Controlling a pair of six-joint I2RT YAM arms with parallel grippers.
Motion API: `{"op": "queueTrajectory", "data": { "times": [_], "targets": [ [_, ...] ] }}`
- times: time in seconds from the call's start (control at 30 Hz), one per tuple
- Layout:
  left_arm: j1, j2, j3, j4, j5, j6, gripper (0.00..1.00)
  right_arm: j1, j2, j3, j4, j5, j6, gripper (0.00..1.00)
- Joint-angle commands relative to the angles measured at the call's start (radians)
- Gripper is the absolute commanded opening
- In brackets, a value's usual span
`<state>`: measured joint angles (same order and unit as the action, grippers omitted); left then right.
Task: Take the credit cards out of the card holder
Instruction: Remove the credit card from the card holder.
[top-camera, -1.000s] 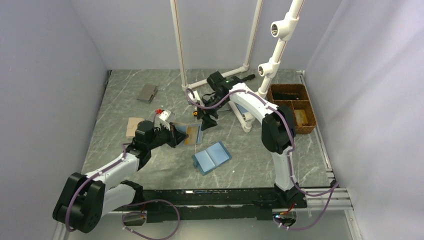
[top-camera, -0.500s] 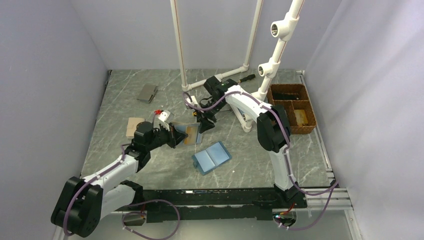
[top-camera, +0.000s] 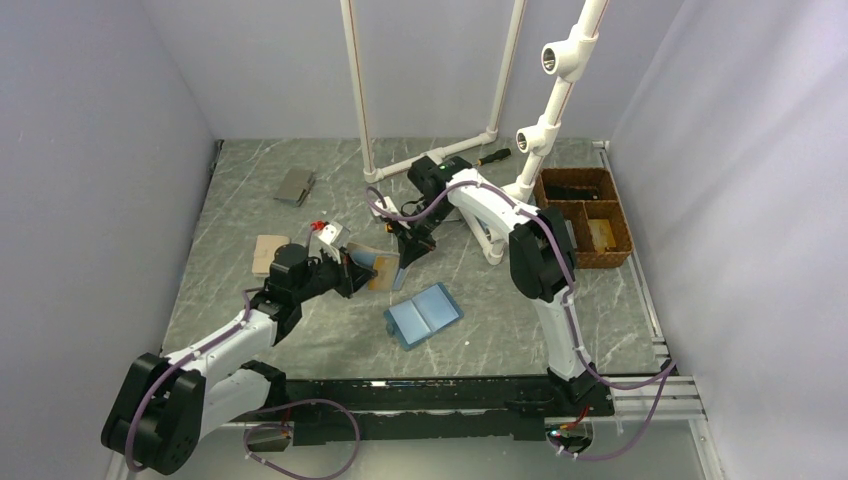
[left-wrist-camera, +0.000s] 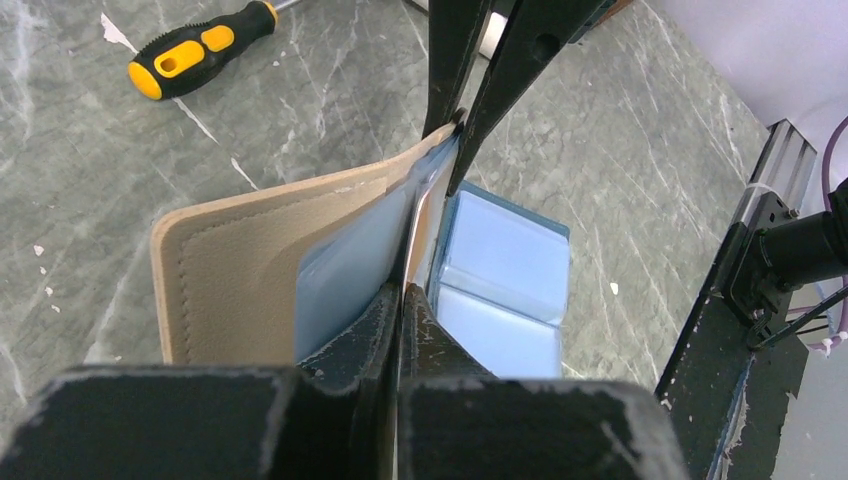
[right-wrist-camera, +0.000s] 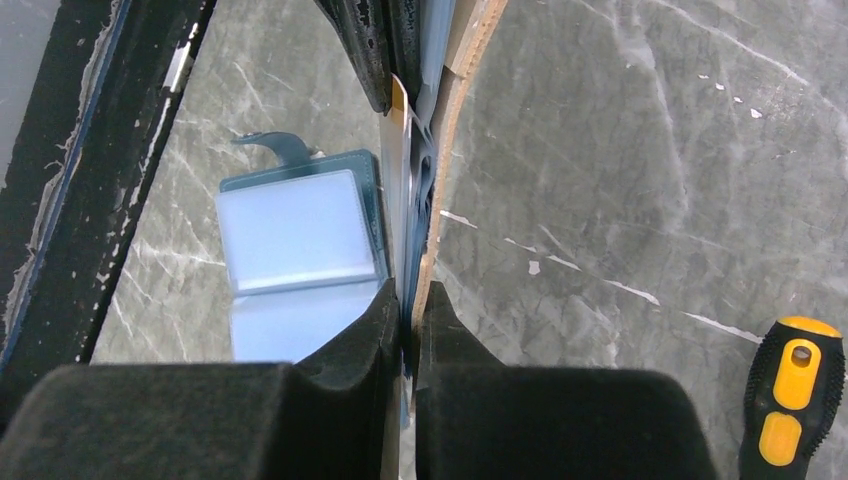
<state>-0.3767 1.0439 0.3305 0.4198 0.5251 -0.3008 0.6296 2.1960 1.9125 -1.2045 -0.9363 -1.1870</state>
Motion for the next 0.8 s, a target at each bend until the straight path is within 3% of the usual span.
{"op": "queueTrajectory", "data": {
  "times": [0.0, 0.53, 0.77],
  "targets": [
    [0.001, -0.023, 0.005, 0.018, -0.035, -0.004, 0.07, 0.001, 0.022, 0.083, -0.095, -0.044, -0.061, 0.0],
    [0.001, -0.086, -0.008, -0.039, -0.081, -0.041, 0.13, -0.021, 0.059, 0.116, -0.119, -0.03, -0.038, 0.0],
    [0.001, -0.093, -0.014, -0.041, -0.082, -0.047, 0.0, -0.022, 0.069, 0.115, -0.106, -0.02, -0.017, 0.0]
  ]
}}
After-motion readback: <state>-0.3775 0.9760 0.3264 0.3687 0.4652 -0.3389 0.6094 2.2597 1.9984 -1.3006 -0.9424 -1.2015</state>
